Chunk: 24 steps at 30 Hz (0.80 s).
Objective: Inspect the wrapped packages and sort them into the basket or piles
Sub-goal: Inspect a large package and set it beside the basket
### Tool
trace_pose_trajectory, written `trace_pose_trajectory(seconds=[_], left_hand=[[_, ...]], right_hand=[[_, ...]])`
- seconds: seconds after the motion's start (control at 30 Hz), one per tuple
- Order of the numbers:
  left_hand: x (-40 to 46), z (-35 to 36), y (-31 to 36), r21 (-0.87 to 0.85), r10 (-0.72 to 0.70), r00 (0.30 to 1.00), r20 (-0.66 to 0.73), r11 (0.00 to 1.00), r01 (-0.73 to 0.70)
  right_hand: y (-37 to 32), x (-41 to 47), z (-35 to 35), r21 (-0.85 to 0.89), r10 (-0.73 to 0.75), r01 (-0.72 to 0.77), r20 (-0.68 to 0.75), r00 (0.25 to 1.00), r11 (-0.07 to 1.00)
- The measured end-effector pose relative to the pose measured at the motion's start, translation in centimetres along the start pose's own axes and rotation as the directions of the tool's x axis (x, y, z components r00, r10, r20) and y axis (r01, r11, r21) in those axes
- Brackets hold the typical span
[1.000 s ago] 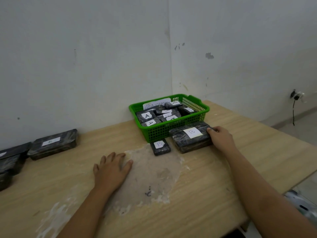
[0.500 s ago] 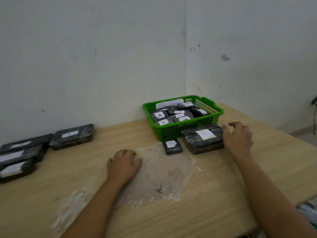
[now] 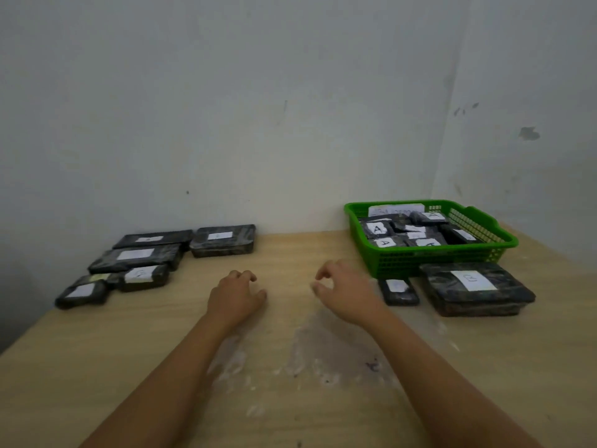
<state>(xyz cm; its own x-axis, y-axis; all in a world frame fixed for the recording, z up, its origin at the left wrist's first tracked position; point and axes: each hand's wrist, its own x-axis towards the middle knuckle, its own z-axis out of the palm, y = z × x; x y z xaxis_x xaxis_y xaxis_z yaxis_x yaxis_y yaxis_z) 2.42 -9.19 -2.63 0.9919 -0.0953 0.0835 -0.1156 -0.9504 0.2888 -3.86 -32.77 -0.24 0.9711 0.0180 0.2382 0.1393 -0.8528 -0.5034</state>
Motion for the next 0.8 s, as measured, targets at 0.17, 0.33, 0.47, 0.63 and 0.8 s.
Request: trace_pose_trajectory(seconds=[0.17,0.33,0.47,0.63,0.8], left_hand=[[0.2,0.6,-2.5,0.167,0.011,0.999,0.046,0.986,-0.018],[1.1,-0.2,-4.1,0.124,0.054,0.997,0.060,0.990,-0.061],[5.5,-1.7,-5.6,0.004,-0.054,0.995,-0.080,0.998,0.055],[12.3,-3.7,-6.9,-0.095,-0.231,0.942,-0.245,0.972,0.214],[16.4,-3.2,-7.9,-0.006,-0.345,0.928,-0.139,0.938,0.347]], right_hand=[[-3.8,4.4,6.1,-0.092,-0.021,0.039,0.191,0.981,0.995],[-4.0,5.0,9.5,-0.182,-0.022,0.060,0.202,0.979,0.981],[-3.7,4.7,10.5,-0.243,-0.061,0.098,0.155,0.986,0.965],[-3.6,4.6,10.6,-0.239,-0.059,0.091,0.137,0.989,0.967],[-3.5,4.9,10.7,-0.221,-0.082,0.105,0.111,0.990,0.970]])
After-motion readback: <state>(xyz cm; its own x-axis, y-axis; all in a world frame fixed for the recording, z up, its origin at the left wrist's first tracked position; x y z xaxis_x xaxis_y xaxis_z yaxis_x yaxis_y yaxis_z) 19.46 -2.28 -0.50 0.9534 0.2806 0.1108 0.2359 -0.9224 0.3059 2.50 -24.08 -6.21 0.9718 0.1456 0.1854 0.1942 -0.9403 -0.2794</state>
